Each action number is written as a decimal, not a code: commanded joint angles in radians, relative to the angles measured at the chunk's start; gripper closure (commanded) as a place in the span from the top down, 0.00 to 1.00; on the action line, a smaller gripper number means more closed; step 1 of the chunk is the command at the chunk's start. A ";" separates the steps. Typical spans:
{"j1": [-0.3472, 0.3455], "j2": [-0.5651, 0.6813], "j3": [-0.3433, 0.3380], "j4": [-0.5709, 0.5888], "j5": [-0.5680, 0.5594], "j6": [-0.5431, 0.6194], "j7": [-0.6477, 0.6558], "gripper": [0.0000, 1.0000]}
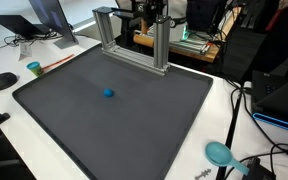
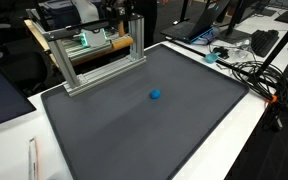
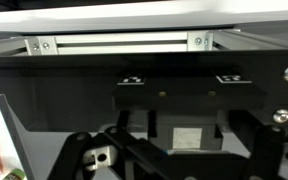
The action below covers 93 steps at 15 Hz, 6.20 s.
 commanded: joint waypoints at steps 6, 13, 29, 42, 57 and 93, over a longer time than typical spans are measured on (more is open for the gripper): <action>0.011 -0.082 -0.023 -0.056 0.011 0.003 -0.036 1.00; 0.013 -0.087 -0.022 -0.054 0.008 0.001 -0.054 1.00; 0.018 -0.046 -0.025 -0.012 0.015 -0.011 -0.062 0.35; 0.031 -0.069 -0.021 -0.040 0.058 -0.022 -0.044 0.40; -0.014 -0.059 -0.047 0.020 0.008 0.042 -0.069 0.22; 0.031 0.698 -0.022 0.676 -0.029 0.176 -0.260 0.22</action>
